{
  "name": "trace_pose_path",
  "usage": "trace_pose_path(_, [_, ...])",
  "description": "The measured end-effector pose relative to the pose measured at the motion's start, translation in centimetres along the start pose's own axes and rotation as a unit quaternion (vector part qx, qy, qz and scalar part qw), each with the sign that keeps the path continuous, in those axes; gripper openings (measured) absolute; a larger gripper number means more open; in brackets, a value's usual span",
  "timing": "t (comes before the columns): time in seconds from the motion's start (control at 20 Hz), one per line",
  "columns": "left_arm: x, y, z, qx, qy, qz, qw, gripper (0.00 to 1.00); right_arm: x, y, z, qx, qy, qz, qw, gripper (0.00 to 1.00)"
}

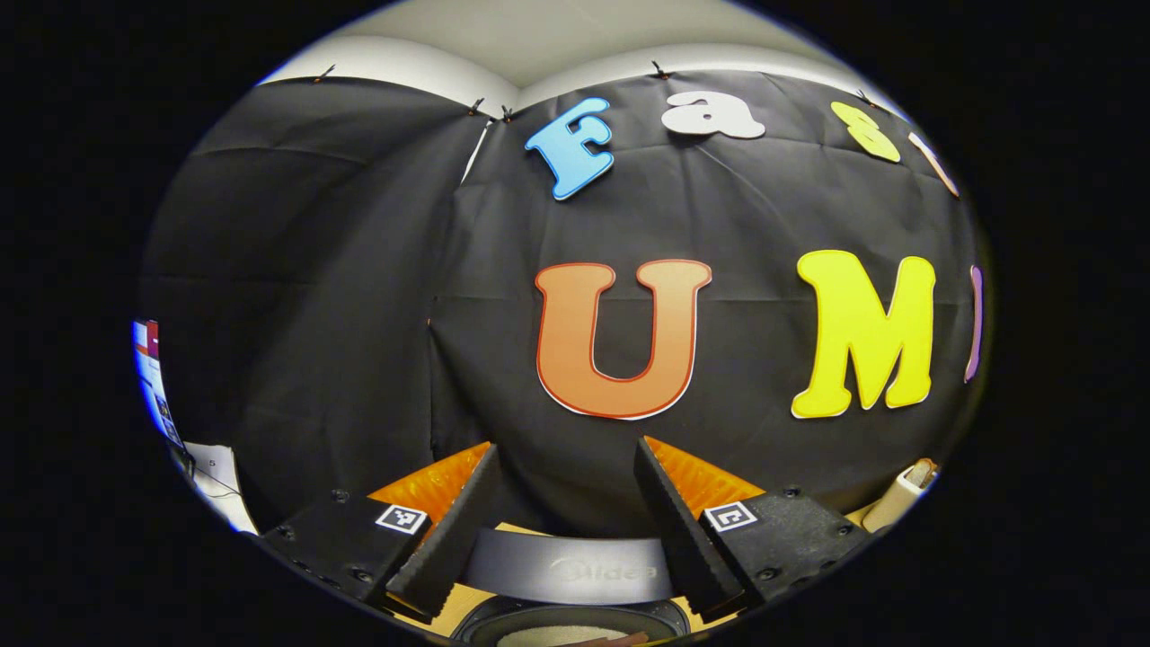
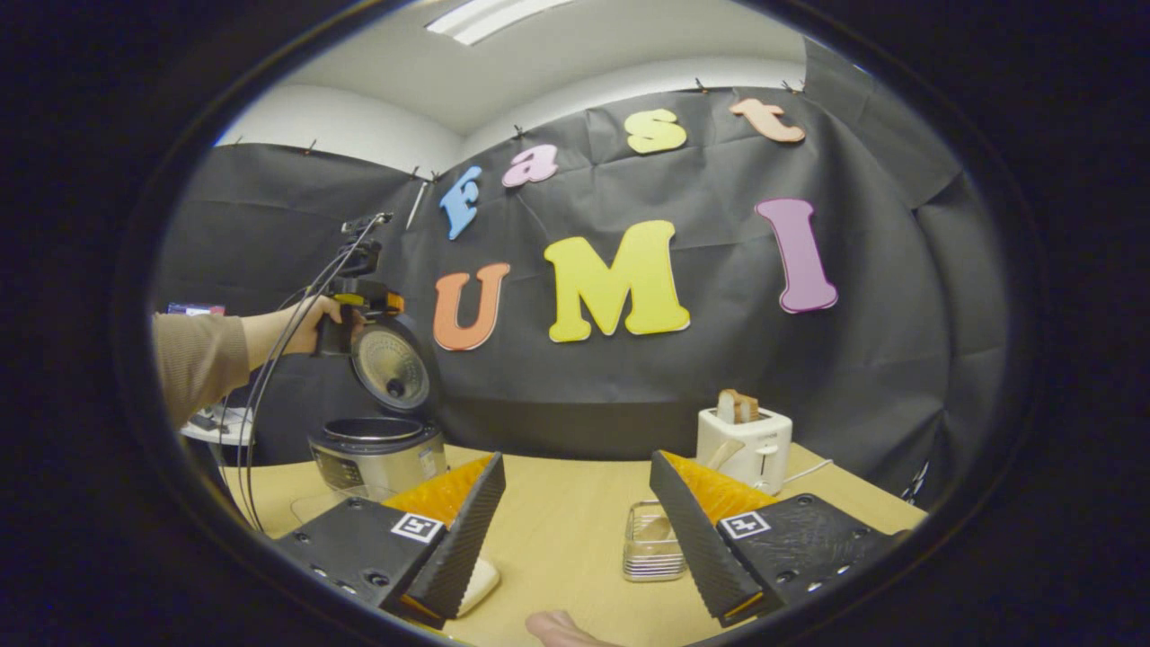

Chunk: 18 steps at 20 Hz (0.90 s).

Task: Close the left gripper, press the button to open the rice cooker; take a wooden spoon from the chopstick holder with the right hand, scoop a spoonful of rice and pour it into the rice cooker, then put the wooden spoon back into the chopstick holder.

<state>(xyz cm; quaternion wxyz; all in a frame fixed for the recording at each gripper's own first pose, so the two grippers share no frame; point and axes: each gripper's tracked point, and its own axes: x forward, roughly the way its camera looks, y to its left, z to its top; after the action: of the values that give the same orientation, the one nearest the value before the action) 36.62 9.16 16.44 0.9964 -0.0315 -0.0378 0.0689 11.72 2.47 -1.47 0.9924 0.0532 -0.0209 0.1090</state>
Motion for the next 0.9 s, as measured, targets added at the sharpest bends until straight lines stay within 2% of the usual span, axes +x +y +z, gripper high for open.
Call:
trace_pose_path(0.05, [-1.3,0.0,-0.5,0.002,0.003,-0.005,1.0,1.0,-0.4,0.3,0.1,0.0,-0.003,0.003,1.0,0.92])
trace_pose_path(0.1, [-2.6,-0.1,-1.6,0.005,0.012,-0.01,1.0,0.96,-0.8,0.7,0.4,0.0,-0.005,0.008,1.0,0.96])
trace_pose_path(0.2, [-5.3,-0.2,-3.8,0.014,0.037,-0.025,0.999,0.96,-1.3,1.4,0.5,-0.003,-0.007,0.012,1.0,0.96])
trace_pose_path(0.25, [-6.5,-0.2,-5.3,0.019,0.054,-0.033,0.998,1.0,-1.7,1.7,0.6,-0.004,-0.008,0.012,1.0,0.96])
trace_pose_path(0.3, [-7.8,-0.2,-6.9,0.027,0.072,-0.038,0.996,0.96,-2.0,2.0,0.7,-0.005,-0.009,0.012,1.0,0.96])
trace_pose_path(0.35, [-8.9,-0.2,-8.3,0.036,0.087,-0.041,0.995,1.0,-2.2,2.3,0.7,-0.007,-0.008,0.012,1.0,0.96])
trace_pose_path(0.45, [-10.7,-0.1,-10.8,0.067,0.108,-0.043,0.991,0.95,-2.7,3.1,0.8,-0.012,-0.008,0.016,1.0,0.96])
trace_pose_path(0.6, [-12.4,-0.2,-13.4,0.098,0.136,-0.045,0.985,0.95,-3.4,3.8,1.1,-0.025,-0.012,0.02,0.999,0.96])
trace_pose_path(0.65, [-12.8,-0.4,-13.9,0.098,0.14,-0.047,0.984,0.95,-3.4,3.9,1.0,-0.028,-0.013,0.021,0.999,0.92])
trace_pose_path(0.7, [-13.1,-0.6,-14.4,0.094,0.143,-0.048,0.984,0.94,-3.4,3.9,1.0,-0.03,-0.013,0.021,0.999,0.92])
trace_pose_path(0.75, [-13.5,-0.8,-14.7,0.085,0.147,-0.05,0.984,0.91,-3.5,3.9,1.0,-0.031,-0.014,0.021,0.999,0.96])
trace_pose_path(0.9, [-14.1,-1.2,-16.2,0.075,0.157,-0.051,0.983,0.9,-3.1,2.7,0.5,-0.036,-0.007,0.005,0.999,0.94])
